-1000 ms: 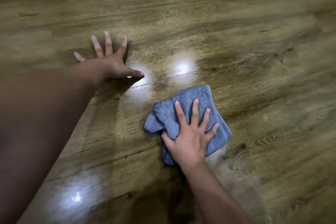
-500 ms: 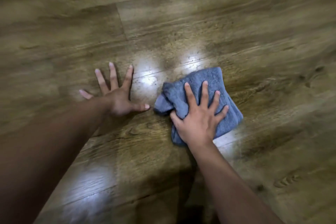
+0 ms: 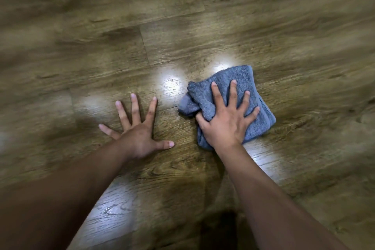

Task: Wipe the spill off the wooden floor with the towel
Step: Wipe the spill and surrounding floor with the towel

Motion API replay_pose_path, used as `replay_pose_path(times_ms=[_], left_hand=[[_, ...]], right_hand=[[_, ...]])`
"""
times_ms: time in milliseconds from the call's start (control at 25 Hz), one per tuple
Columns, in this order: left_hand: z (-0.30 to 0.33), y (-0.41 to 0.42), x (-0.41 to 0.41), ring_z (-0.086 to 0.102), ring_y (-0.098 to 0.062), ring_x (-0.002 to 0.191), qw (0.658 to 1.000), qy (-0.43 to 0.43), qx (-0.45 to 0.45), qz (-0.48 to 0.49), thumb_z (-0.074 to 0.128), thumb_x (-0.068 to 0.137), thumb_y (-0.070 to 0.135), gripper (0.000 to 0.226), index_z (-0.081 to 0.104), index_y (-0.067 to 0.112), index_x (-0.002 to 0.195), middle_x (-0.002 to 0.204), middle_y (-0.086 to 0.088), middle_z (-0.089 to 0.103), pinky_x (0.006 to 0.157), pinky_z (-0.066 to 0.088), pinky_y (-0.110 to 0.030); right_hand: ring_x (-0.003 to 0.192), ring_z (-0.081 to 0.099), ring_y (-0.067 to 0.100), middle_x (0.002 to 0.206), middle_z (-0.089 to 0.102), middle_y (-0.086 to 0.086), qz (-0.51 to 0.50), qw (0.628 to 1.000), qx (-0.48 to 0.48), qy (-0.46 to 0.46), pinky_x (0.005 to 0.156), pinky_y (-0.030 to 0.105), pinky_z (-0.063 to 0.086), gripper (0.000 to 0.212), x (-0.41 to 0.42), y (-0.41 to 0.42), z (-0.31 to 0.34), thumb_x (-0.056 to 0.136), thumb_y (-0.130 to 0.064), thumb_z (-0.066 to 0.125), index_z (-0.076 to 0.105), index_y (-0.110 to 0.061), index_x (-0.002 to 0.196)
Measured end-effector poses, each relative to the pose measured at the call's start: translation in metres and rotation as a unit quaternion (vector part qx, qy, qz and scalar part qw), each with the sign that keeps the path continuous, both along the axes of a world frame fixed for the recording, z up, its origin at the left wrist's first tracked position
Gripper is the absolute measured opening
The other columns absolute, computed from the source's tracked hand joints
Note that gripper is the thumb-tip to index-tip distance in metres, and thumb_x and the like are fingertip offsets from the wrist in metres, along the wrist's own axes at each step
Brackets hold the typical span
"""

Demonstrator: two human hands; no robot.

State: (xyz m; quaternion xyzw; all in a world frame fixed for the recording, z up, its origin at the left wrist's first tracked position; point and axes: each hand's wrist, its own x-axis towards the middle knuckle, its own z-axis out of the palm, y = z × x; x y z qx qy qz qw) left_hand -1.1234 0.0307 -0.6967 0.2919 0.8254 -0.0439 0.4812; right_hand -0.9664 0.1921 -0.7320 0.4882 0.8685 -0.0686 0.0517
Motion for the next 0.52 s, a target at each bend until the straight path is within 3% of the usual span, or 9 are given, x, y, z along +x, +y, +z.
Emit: replay_pose_path(times_ms=[320, 520], left_hand=[[-0.007, -0.002, 0.002, -0.066, -0.030, 0.118, 1.000, 0.010, 0.022, 0.005, 0.072, 0.060, 0.085, 0.137, -0.043, 0.064, 0.131, 0.128, 0.012, -0.071, 0.090, -0.020, -0.086], [-0.012, -0.003, 0.002, -0.066, -0.031, 0.118, 0.999, 0.019, 0.027, 0.008, 0.069, 0.060, 0.088, 0.139, -0.048, 0.060, 0.129, 0.129, 0.010, -0.070, 0.089, -0.021, -0.085]], right_hand=[[0.149, 0.004, 0.047, 0.168, -0.006, -0.002, 0.032, 0.999, -0.002, -0.023, 0.110, 0.076, 0.009, 0.087, 0.005, -0.001, 0.002, 0.074, -0.080, 0.025, 0.009, -0.051, 0.154], [0.146, 0.008, 0.052, 0.168, -0.001, 0.005, 0.083, 0.996, 0.007, -0.013, 0.109, 0.078, 0.013, 0.084, 0.004, -0.010, 0.004, 0.078, -0.071, 0.052, 0.021, -0.049, 0.153]])
